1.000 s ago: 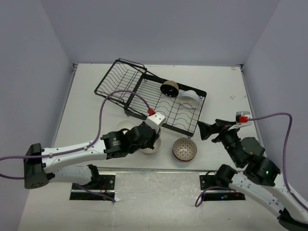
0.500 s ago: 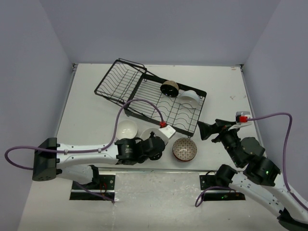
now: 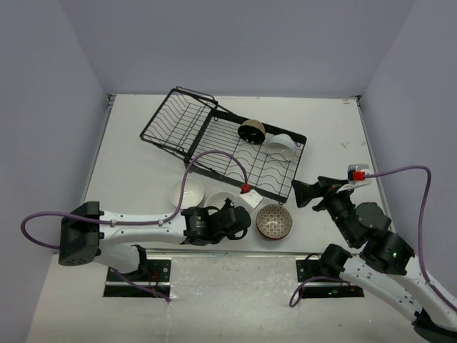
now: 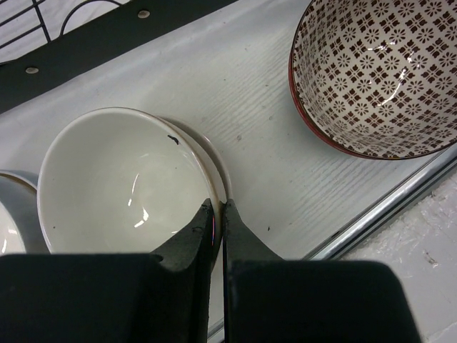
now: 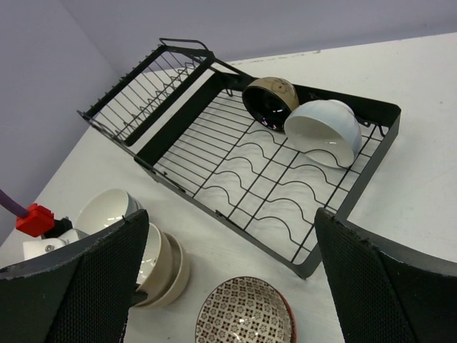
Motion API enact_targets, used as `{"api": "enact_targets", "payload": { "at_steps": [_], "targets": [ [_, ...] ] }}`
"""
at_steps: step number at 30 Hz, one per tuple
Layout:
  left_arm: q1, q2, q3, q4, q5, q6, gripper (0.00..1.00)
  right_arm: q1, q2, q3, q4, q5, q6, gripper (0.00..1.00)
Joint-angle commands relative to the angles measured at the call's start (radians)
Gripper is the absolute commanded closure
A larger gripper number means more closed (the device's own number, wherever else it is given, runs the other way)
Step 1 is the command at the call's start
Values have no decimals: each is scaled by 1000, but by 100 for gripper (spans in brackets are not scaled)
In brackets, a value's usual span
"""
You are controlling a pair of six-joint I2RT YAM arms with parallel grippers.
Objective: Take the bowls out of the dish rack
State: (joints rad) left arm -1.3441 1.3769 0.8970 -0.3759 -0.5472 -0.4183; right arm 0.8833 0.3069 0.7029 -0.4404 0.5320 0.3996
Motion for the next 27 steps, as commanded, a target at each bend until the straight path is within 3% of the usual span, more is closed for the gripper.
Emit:
{"api": "enact_targets", "payload": {
  "at_steps": [1, 20, 27],
  "targets": [
    [-7, 2, 28, 40, -40, 19, 100, 0, 20, 18, 37, -3, -8, 2],
    [-67, 93, 94, 43, -66, 23, 100, 0, 23, 10, 39, -10, -2, 2],
    [-67, 131, 129, -40, -131, 12, 100, 0, 26, 9, 40, -12, -1, 2]
  ]
}}
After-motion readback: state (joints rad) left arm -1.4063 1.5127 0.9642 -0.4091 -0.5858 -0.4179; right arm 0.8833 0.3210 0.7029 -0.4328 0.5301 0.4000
